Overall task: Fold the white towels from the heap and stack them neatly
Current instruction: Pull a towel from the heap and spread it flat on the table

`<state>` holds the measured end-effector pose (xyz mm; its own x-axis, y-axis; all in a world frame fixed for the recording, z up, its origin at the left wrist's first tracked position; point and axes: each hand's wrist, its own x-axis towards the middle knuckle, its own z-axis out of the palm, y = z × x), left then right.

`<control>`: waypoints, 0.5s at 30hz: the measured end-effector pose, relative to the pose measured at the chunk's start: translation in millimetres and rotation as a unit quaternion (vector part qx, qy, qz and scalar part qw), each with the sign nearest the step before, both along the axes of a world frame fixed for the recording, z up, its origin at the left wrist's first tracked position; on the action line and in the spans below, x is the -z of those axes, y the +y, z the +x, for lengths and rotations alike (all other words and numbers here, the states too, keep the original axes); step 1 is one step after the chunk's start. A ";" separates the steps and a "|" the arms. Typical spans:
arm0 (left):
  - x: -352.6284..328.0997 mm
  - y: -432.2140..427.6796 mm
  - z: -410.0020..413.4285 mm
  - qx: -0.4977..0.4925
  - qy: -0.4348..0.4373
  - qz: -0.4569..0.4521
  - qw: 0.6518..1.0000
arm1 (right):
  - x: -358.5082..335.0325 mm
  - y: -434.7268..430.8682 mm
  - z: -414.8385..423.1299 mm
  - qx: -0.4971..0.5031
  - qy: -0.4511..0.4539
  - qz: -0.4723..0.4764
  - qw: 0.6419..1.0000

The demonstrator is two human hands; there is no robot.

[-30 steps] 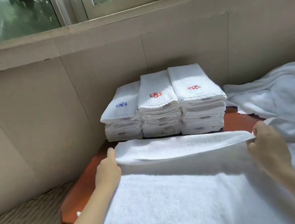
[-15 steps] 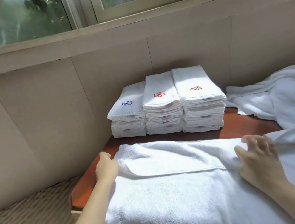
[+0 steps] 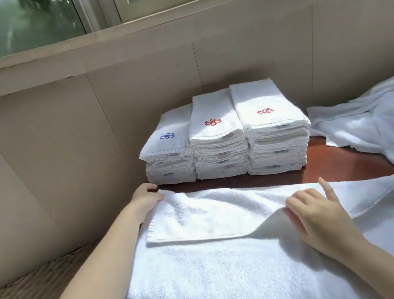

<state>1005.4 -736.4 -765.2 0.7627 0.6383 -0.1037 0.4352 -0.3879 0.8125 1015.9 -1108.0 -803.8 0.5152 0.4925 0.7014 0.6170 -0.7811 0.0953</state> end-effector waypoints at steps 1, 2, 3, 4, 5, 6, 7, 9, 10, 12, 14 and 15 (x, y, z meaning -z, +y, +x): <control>4.3 5.2 1.1 -0.024 -0.038 0.010 0.999 | -0.4 2.6 1.8 -0.008 -0.020 0.020 1.000; 7.3 10.8 0.9 -0.046 -0.073 0.009 0.996 | -2.6 5.2 2.1 -0.016 -0.034 0.037 0.999; 9.9 16.0 -0.7 -0.067 -0.096 0.015 0.993 | -3.1 7.8 2.8 -0.029 -0.047 0.054 0.997; 12.1 20.3 -2.1 -0.090 -0.102 0.028 0.990 | -4.0 9.7 2.6 -0.043 -0.050 0.061 0.996; 15.2 24.5 -3.0 -0.110 -0.091 0.041 0.989 | -3.2 11.7 2.9 -0.060 -0.050 0.058 0.995; 17.9 28.0 -2.9 -0.123 -0.070 0.047 0.989 | -2.0 13.3 2.4 -0.075 -0.040 0.041 0.995; 19.6 29.1 -3.4 -0.126 -0.036 0.046 0.990 | 0.4 14.7 2.1 -0.090 -0.026 0.013 0.995; 21.5 27.6 -3.3 -0.108 0.038 0.042 0.993 | 5.2 16.7 2.9 -0.108 0.016 -0.043 0.993; 21.1 26.2 -3.0 -0.096 0.054 0.052 0.993 | 6.4 17.2 3.7 -0.110 0.040 -0.055 0.992; 19.1 20.8 -3.0 -0.080 0.040 0.093 0.992 | 8.1 17.4 5.1 -0.115 0.073 -0.051 0.989; 20.4 18.3 -1.5 -0.079 0.020 0.107 0.991 | 9.1 16.4 4.8 -0.124 0.071 -0.032 0.989; 21.6 16.7 -1.3 -0.066 0.032 0.104 0.992 | 9.2 15.9 3.9 -0.125 0.069 -0.022 0.990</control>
